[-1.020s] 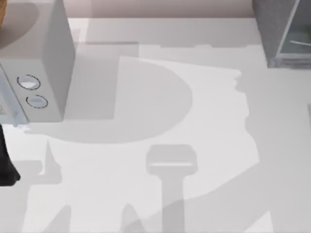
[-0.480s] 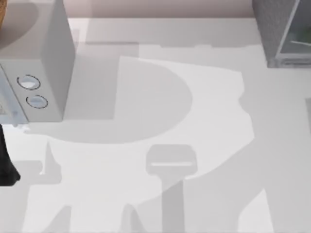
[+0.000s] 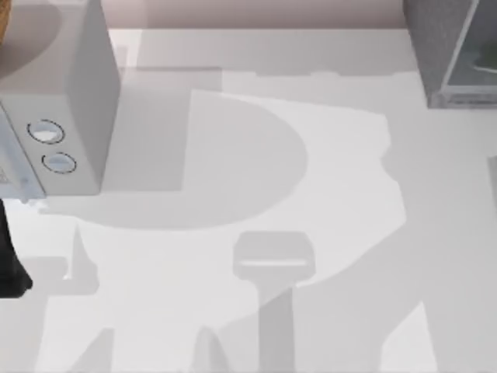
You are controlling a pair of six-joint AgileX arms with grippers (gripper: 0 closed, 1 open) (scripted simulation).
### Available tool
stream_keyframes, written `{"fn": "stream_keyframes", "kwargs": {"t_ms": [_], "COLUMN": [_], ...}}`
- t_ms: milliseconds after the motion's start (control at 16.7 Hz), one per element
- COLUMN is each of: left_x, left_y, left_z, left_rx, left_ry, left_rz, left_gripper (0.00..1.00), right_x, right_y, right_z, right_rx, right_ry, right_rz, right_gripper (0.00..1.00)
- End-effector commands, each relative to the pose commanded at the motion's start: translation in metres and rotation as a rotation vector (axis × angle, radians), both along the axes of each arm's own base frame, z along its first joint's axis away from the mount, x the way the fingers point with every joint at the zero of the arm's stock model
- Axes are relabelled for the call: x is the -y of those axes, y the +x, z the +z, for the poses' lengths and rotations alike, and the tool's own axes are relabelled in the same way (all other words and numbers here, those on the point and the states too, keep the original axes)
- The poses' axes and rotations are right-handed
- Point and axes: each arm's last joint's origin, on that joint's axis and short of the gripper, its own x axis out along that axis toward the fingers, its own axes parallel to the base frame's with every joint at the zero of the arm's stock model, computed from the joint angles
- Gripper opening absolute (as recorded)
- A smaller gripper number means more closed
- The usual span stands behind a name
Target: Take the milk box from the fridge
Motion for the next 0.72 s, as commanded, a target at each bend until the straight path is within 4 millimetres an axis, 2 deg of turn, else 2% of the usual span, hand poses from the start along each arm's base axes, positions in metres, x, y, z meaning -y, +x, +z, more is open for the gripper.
{"fn": "stream_keyframes", "kwargs": {"t_ms": [420, 720], "left_x": [0.0000, 0.0000], "left_y": [0.0000, 0.0000], "left_z": [0.0000, 0.0000], "left_rx": [0.000, 0.000], "left_ry": [0.000, 0.000], "left_rz": [0.000, 0.000], "left_gripper": [1.00, 1.00], "right_x": [0.0000, 0.0000], "right_y": [0.0000, 0.0000], "right_z": [0.0000, 0.0000], "right_rx": [0.000, 0.000], "right_ry": [0.000, 0.000], "right_rz": [0.000, 0.000], "right_gripper": [0.02, 0.00]}}
